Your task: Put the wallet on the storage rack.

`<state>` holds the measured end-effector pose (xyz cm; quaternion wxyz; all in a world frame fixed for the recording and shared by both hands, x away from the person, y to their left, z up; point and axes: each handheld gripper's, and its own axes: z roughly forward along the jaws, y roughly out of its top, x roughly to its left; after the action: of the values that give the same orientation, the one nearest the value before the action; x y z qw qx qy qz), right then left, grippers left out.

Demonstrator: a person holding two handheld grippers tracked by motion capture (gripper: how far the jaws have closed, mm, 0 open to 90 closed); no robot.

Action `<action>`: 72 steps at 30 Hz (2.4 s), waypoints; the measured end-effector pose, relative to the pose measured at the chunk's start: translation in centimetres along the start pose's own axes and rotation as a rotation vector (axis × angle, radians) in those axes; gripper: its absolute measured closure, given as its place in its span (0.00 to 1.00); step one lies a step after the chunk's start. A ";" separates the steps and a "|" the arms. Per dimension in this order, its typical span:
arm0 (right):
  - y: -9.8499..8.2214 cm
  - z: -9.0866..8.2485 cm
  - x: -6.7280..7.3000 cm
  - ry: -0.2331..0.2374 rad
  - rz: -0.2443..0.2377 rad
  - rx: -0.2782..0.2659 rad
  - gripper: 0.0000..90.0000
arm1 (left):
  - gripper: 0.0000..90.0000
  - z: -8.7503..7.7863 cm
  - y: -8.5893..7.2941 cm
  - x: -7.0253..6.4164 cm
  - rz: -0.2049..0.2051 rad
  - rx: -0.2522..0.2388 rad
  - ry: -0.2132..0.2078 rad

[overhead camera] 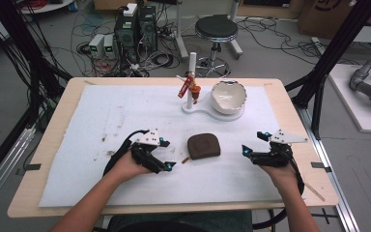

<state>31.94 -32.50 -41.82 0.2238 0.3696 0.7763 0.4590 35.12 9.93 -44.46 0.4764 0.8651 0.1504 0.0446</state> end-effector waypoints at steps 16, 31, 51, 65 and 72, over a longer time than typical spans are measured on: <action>0.2 0.7 0.0 0.009 -0.013 0.010 0.18 | 0.44 4.5 1.4 -0.5 0.029 0.100 0.002; 0.2 0.8 0.1 0.007 -0.022 0.017 0.18 | 0.68 4.6 1.7 -1.4 0.072 0.134 0.036; 0.2 1.0 0.4 0.009 -0.024 0.025 0.18 | 0.98 4.9 2.0 -2.0 0.128 0.154 0.027; 0.2 1.0 0.3 0.013 -0.020 0.025 0.18 | 0.98 4.0 2.2 -1.1 0.036 0.072 -0.074; 0.2 1.0 0.3 0.013 -0.021 0.025 0.18 | 0.98 2.5 3.4 -1.1 -0.039 -0.064 -0.150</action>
<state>32.50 -31.64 -42.14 0.2189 0.3610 0.7872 0.4495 35.31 5.90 -42.88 0.5146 0.8472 0.1294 -0.0249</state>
